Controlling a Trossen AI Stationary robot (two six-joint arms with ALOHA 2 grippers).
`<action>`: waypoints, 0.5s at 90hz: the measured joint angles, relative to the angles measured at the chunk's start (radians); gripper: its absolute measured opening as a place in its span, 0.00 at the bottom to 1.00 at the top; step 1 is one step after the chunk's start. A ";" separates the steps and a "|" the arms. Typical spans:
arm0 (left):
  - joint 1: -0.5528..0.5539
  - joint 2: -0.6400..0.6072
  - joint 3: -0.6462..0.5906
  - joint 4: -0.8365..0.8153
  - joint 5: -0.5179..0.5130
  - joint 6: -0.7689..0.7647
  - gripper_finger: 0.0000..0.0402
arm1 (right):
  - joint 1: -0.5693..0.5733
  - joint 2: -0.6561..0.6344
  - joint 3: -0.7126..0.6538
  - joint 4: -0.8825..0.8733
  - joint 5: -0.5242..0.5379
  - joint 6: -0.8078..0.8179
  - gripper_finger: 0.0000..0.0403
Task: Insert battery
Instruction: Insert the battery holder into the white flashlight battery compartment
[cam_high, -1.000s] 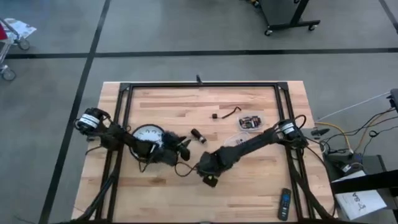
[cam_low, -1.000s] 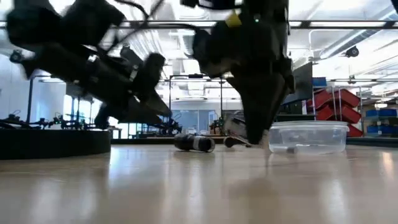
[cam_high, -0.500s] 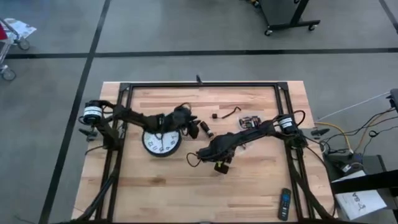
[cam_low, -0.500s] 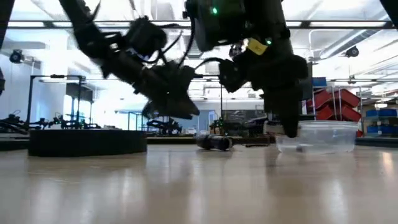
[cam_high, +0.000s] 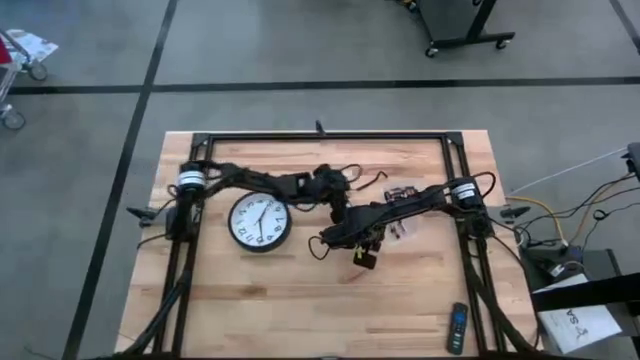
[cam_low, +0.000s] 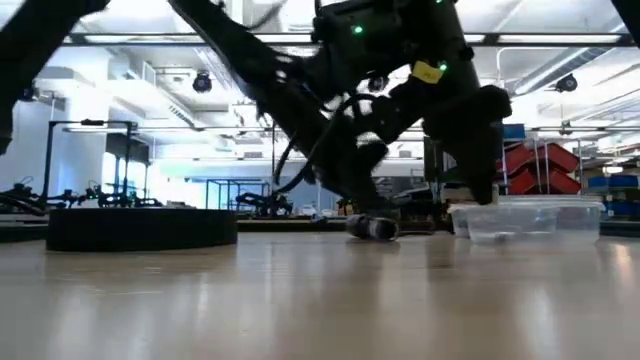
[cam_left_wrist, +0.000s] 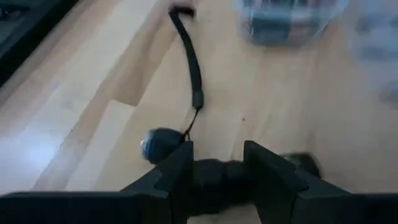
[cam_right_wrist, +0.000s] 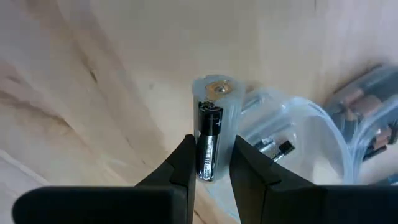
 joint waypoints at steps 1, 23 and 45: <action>0.001 0.008 0.009 -0.005 0.000 0.002 0.30 | 0.002 -0.004 -0.006 0.000 0.000 0.004 0.13; 0.005 0.060 0.093 -0.205 0.021 -0.022 0.28 | 0.014 -0.075 -0.084 0.073 -0.011 0.074 0.13; 0.007 -0.059 0.075 -0.403 0.021 0.010 0.25 | 0.015 -0.083 -0.085 0.253 -0.012 0.060 0.14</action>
